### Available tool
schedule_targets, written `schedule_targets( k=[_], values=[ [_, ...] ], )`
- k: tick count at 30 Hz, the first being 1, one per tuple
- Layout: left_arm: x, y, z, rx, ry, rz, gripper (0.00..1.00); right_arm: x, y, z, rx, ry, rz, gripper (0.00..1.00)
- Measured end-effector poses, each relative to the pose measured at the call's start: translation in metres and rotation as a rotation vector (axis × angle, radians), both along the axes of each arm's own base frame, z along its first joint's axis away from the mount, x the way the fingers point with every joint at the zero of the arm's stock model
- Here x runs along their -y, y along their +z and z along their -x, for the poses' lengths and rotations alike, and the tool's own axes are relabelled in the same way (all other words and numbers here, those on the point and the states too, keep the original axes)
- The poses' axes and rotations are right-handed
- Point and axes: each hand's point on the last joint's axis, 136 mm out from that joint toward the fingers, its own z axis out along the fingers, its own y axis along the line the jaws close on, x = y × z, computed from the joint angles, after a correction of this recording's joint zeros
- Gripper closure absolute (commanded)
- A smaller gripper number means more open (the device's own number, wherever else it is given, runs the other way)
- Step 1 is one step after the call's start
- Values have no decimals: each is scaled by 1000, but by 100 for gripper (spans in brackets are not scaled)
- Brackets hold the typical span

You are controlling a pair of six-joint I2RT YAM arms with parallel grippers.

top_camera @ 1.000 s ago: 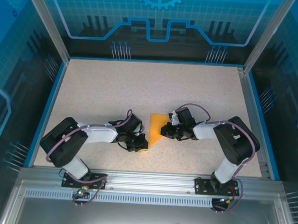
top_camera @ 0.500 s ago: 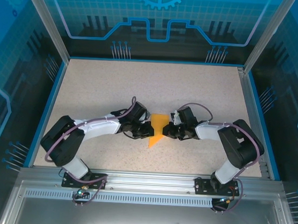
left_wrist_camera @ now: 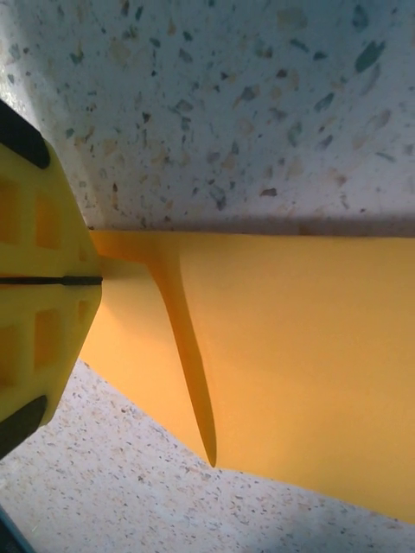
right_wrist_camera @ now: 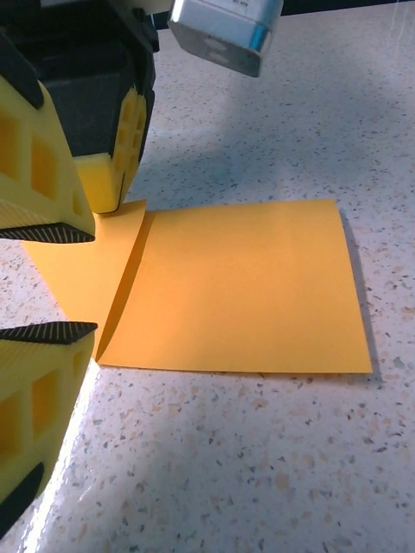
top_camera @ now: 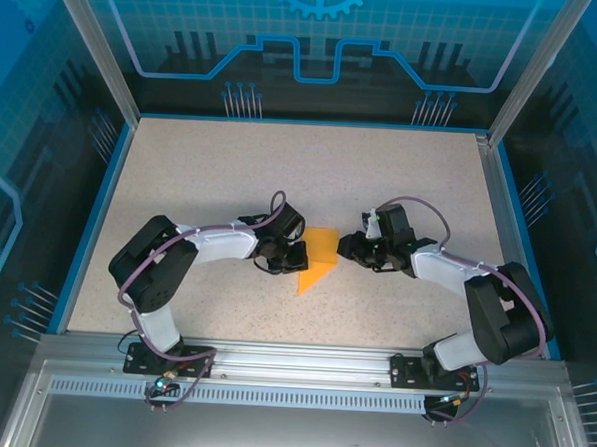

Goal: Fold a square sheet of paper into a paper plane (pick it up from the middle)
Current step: Third fold the triangle at the center of the table, then fourth fold the wing at the center of the table.

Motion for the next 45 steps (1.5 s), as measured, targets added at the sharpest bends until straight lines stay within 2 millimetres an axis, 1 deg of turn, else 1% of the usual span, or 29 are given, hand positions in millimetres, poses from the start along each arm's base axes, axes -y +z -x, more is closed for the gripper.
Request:
schedule_targets(
  k=[7, 10, 14, 18, 23, 34, 41, 45],
  values=[
    [-4, 0, -5, 20, 8, -24, 90, -3, -23, 6, -84, 7, -2, 66],
    [-6, -2, -7, 19, 9, -33, 90, -5, -27, 7, -101, 12, -10, 66],
    [-7, -10, -7, 3, 5, -50, 91, -6, -33, 8, -116, 15, -8, 65],
    [-7, -10, -10, 6, -1, -53, 91, -6, -38, 10, -136, 11, -4, 65],
    [-7, -10, -10, 8, -3, -54, 91, -8, -39, 9, -148, -1, -18, 67],
    [-7, -10, -10, 8, -3, -54, 91, -18, -39, 2, -154, -16, -73, 69],
    [-7, -10, -10, 8, -4, -53, 90, -22, -34, 0, -125, 7, -89, 67],
    [-7, -10, -10, 11, -9, -54, 89, -27, -28, -7, -94, 41, -99, 66]
  ],
)
